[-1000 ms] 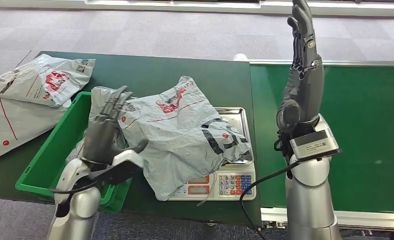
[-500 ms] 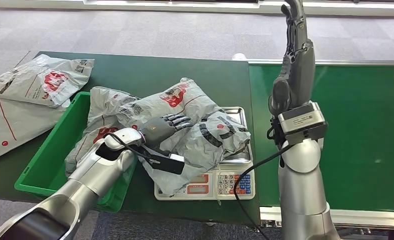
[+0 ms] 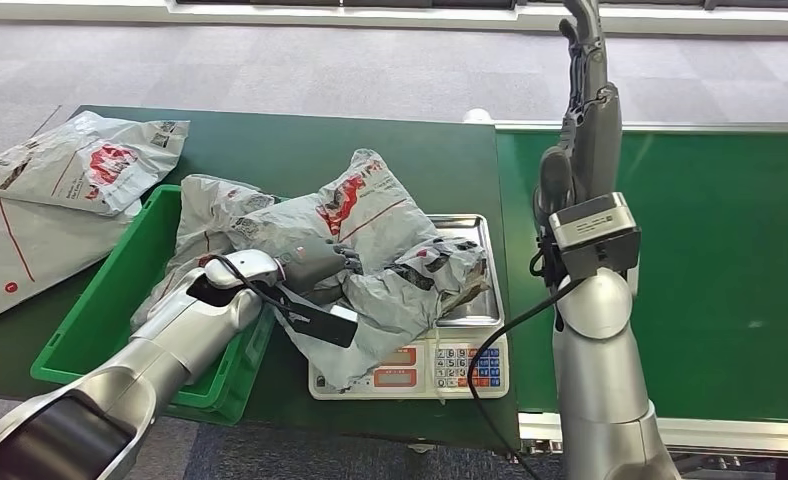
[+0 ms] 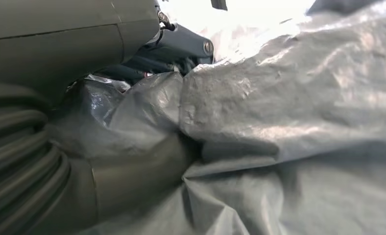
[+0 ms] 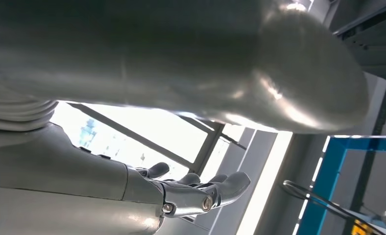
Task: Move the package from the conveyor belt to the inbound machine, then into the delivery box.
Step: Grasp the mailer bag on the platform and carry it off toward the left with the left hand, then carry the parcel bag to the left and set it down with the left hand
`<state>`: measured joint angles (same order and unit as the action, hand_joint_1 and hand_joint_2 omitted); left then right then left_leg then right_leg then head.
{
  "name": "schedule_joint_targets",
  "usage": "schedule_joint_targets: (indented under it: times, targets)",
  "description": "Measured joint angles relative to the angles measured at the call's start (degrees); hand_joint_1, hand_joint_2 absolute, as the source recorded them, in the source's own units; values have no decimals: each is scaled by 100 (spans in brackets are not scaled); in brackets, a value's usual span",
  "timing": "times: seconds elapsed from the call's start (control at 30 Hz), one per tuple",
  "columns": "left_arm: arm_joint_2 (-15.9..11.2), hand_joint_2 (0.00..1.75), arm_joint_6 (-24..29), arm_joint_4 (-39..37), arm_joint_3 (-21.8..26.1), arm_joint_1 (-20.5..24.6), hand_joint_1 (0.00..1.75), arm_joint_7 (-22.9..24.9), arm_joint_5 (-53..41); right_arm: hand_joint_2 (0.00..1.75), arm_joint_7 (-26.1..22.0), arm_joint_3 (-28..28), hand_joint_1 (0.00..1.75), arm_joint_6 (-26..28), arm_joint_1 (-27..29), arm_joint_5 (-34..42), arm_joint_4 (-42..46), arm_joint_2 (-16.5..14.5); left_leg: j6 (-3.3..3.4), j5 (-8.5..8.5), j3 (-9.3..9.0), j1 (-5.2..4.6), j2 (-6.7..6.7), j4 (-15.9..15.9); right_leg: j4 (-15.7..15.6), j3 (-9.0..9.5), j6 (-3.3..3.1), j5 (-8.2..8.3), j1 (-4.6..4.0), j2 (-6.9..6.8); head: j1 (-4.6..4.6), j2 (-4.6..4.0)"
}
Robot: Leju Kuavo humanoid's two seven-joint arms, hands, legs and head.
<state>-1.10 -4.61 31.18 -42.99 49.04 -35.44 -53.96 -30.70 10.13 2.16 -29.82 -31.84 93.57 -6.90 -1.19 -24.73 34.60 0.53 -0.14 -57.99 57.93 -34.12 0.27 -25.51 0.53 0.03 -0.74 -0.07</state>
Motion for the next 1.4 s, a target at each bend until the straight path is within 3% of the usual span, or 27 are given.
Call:
schedule_joint_targets:
  times: [0.07,0.17,0.27,0.33,0.43,0.6,0.63,0.67,0.73,0.77,0.8,0.87,0.93,1.1,1.4]
  targets:
    - [-38,175,681,157,76,-21,175,270,140,0,18,-26,0,-4,68,-23,16,6,-2,2,8,1,1,0,0,-10,-2,3,-1,2,0,0]
    - [-125,175,2067,712,459,-89,175,1055,121,0,69,-84,0,-48,197,-117,115,12,-3,3,27,3,0,-1,3,-26,-5,5,-4,4,0,0]
    - [-236,175,3087,1698,1268,-307,175,1965,-536,0,92,-130,0,-75,309,-189,209,11,-4,0,35,3,14,1,6,-38,-7,5,-4,15,0,0]
    - [-285,175,3408,2382,2005,-490,175,2283,-1008,0,97,-134,0,-55,365,-218,234,10,-6,-3,37,3,26,3,6,-47,-8,4,-4,25,0,0]
    - [-313,175,3418,3013,2847,-671,175,2244,-1238,0,86,-134,0,-11,401,-234,236,10,-7,-4,38,3,30,6,6,-53,-10,1,-5,25,0,0]
    - [-350,175,3691,3465,3540,-903,175,2593,-1861,0,62,-134,0,7,431,-241,237,10,-8,-2,43,5,18,8,7,-46,-14,-2,-7,10,0,0]
    - [-373,175,3706,3503,3662,-945,161,2799,-2161,0,48,-134,0,13,442,-243,237,9,-8,-2,43,4,19,9,7,-46,-14,-1,-6,12,0,0]
    - [-406,175,3674,3525,3792,-982,117,3020,-2486,0,37,-134,0,20,449,-244,236,9,-8,-2,43,4,22,9,7,-47,-15,-1,-6,16,0,0]
    - [-522,87,3479,3478,4022,-1022,30,3586,-3013,0,28,-134,0,30,440,-235,235,8,-9,-2,42,4,29,9,7,-52,-17,1,-6,22,0,0]
    - [-600,44,3321,3389,4091,-1021,0,3936,-3140,0,35,-134,0,26,417,-225,231,8,-10,-1,41,4,31,9,7,-54,-17,1,-6,23,0,0]
    - [-685,0,3139,3246,4121,-1009,0,4307,-3198,0,45,-134,0,15,383,-210,223,8,-12,0,40,4,30,9,7,-55,-17,1,-6,23,0,0]
    - [-826,0,2892,2816,4111,-986,0,4818,-3207,0,65,-134,0,-5,298,-185,199,1,-17,4,39,6,28,10,7,-54,-18,1,-6,21,0,0]
    - [-911,0,2897,2356,4104,-987,0,4973,-3209,0,71,-134,0,-11,243,-174,179,-12,-21,8,41,12,23,10,7,-54,-19,2,-10,18,0,0]
    - [-972,0,2990,1759,4089,-995,0,5039,-3210,0,77,-134,0,-13,220,-173,145,-36,-24,8,46,13,19,10,8,-56,-20,3,-12,18,0,0]
    - [-998,0,2916,1461,4091,-992,0,4878,-3211,0,78,-134,0,-19,215,-169,125,-40,-23,7,49,13,17,10,7,-59,-20,2,-13,17,0,0]
